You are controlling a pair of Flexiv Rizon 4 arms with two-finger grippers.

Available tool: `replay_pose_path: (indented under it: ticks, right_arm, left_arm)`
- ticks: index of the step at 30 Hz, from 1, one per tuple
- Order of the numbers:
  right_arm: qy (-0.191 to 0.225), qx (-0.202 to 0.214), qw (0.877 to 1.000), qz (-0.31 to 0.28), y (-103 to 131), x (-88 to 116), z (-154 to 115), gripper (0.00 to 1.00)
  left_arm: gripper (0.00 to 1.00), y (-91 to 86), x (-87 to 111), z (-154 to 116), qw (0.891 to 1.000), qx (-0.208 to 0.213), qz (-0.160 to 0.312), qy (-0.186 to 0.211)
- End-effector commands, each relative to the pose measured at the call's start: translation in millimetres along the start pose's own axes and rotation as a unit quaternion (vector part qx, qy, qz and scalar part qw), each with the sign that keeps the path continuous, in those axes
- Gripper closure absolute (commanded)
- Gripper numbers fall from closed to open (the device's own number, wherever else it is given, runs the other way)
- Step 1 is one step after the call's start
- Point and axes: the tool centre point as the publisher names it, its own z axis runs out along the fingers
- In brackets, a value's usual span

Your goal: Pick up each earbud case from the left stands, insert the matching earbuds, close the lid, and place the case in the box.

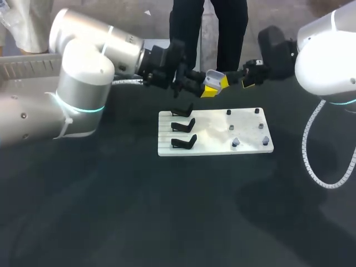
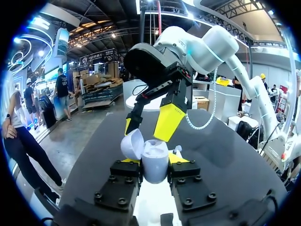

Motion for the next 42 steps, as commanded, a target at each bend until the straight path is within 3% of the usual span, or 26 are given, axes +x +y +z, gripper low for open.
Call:
replay_pose_path:
  ticks: [1, 12, 21, 27, 33, 35, 42]
  right_arm:
    - [-0.005, 0.008, 1.000, -0.004, -0.6, -1.7, -7.0, 0.00]
    - [0.020, 0.152, 0.988, -0.032, -0.3, 14.9, -47.7, 0.00]
    - [0.067, 0.225, 0.972, -0.011, -10.9, 47.4, -63.2, 0.00]
    - [0.124, 0.292, 0.948, 0.007, -20.2, 78.8, -61.6, 0.00]
    - [0.155, 0.309, 0.938, 0.034, -31.7, 105.4, -59.9, 0.00]
    - [0.172, 0.325, 0.929, 0.038, -34.7, 114.0, -57.8, 0.00]
    - [0.202, 0.322, 0.923, 0.054, -39.0, 134.6, -47.5, 0.00]
  left_arm:
    - [1.00, -9.1, 1.8, -3.7, 0.999, -0.016, -0.004, -0.027]
    - [1.00, -21.1, -7.1, -32.2, 0.990, -0.053, -0.006, -0.129]
    - [1.00, -31.1, -17.3, -48.0, 0.986, -0.072, -0.001, -0.149]
    - [1.00, -33.7, -17.9, -54.1, 0.985, -0.084, -0.002, -0.150]
    - [1.00, -34.3, -16.8, -55.4, 0.984, -0.101, 0.003, -0.145]
    - [1.00, -32.8, -16.5, -55.2, 0.984, -0.100, 0.002, -0.147]
    - [1.00, -25.7, -14.1, -46.1, 0.983, -0.098, -0.005, -0.155]
